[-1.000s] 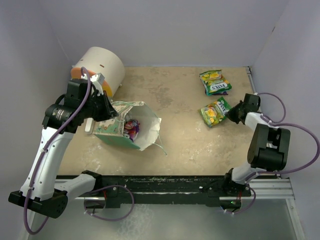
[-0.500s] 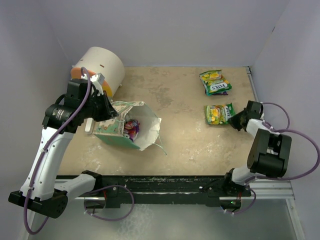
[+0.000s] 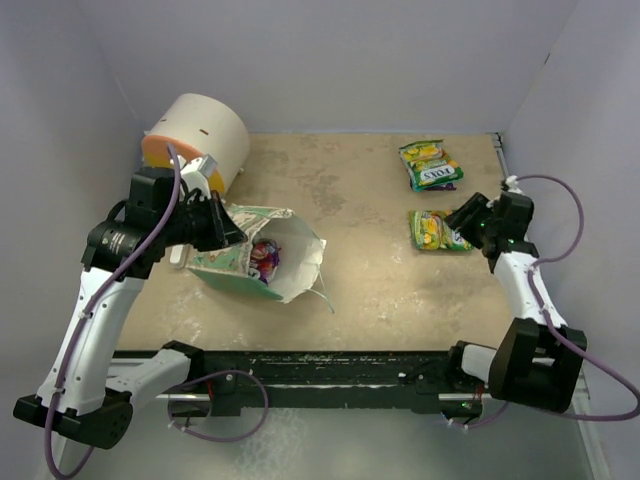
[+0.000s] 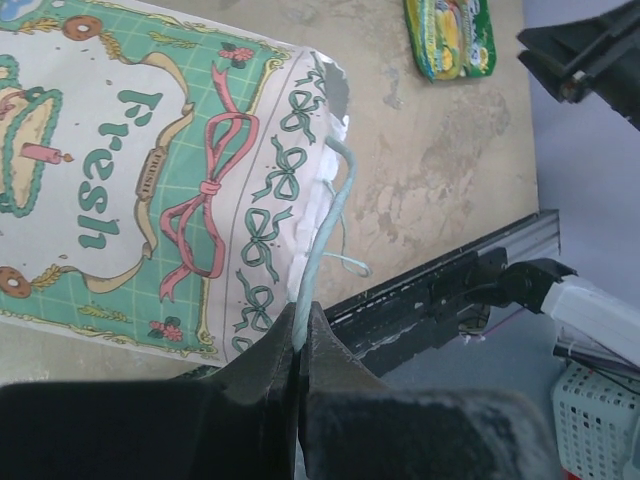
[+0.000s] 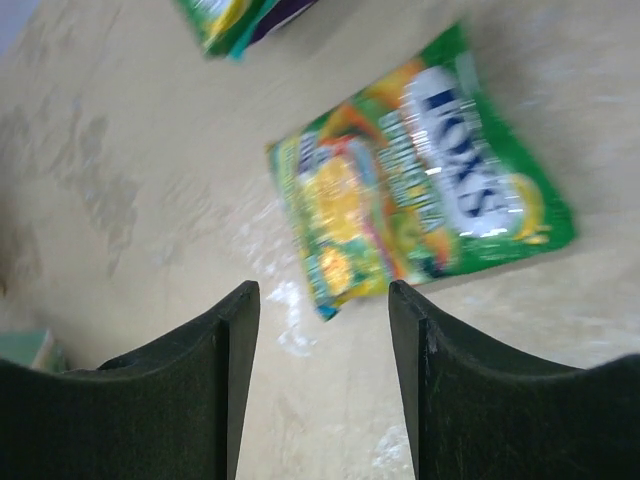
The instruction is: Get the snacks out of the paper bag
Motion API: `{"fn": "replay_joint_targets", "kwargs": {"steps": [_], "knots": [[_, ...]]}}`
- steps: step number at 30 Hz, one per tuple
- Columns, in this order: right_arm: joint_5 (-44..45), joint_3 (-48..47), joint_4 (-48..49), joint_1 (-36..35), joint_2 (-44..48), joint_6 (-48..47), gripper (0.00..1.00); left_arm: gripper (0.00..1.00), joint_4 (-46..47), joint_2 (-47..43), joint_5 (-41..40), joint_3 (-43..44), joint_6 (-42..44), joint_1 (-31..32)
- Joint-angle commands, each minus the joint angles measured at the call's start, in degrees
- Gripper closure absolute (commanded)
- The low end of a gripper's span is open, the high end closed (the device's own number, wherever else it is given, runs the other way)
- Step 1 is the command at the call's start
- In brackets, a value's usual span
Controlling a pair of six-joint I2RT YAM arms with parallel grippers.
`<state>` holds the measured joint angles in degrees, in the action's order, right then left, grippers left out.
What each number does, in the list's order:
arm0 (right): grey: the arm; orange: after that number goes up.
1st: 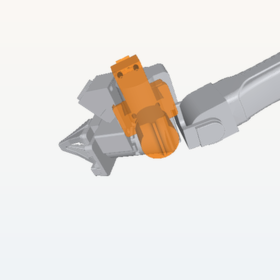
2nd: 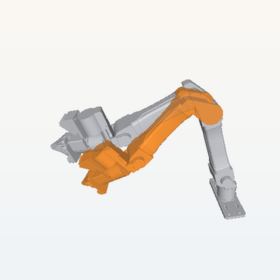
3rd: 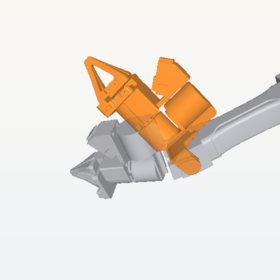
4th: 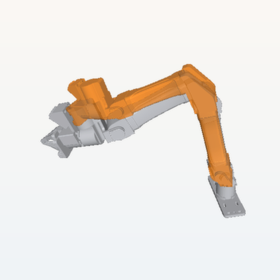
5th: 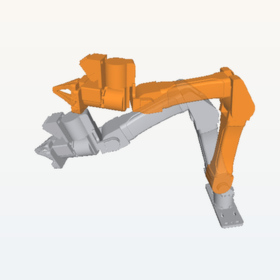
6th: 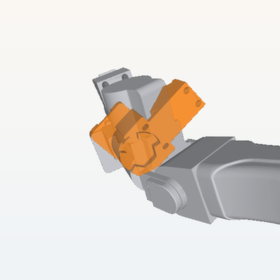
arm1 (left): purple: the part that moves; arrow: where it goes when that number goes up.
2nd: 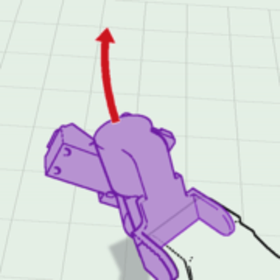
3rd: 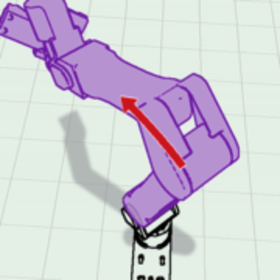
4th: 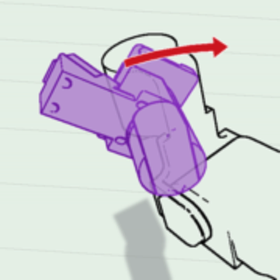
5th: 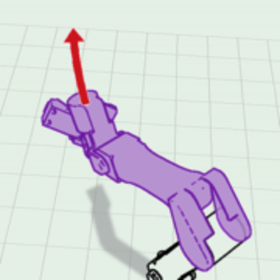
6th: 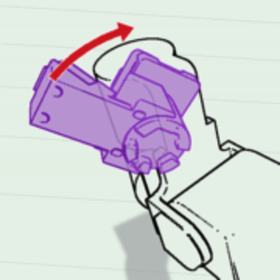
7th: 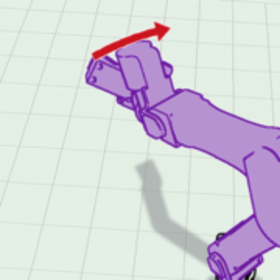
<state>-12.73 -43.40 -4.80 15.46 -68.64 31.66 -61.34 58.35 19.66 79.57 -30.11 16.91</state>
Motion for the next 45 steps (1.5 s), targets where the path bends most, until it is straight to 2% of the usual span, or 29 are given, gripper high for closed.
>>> {"fn": "replay_joint_targets", "kwargs": {"steps": [1, 9, 14, 25, 30, 36, 39, 45], "knots": [[-7.35, -2.97, 1.27, -10.49, 0.18, -4.78, 0.43, 1.00, 2.31, -0.90, 6.14, -0.68, 2.60, 0.02], [-8.35, -4.70, 6.83, -31.70, -0.86, -1.18, 0.43, 1.00, -1.53, -4.27, 9.25, -4.50, 2.59, 0.04], [-8.73, -7.36, 8.14, -40.91, -2.65, -2.52, 0.43, 1.00, -3.89, -7.21, 9.58, -7.29, 0.85, 0.06], [-10.89, -7.72, 10.19, -53.84, -1.23, -7.11, 0.43, 1.00, -1.01, -12.84, 8.38, -14.42, -9.57, 0.12], [-8.98, -4.84, 12.61, -59.64, 3.06, -4.30, 0.43, 1.00, 3.64, -11.78, 7.00, -15.06, -12.84, 0.10], [3.88, 0.37, 18.14, -71.03, 5.66, 5.96, 0.43, 1.00, 6.97, -10.28, 10.14, -15.49, -12.06, 0.09], [13.49, 0.67, 21.09, -77.80, 3.32, 10.87, 0.42, 1.00, 5.99, -8.14, 12.10, -13.51, -9.67, 0.11], [32.12, 2.48, 29.66, -84.27, -3.07, 24.73, 0.42, 1.00, 5.83, -5.19, 13.16, -11.72, -6.90, 0.07]]}}
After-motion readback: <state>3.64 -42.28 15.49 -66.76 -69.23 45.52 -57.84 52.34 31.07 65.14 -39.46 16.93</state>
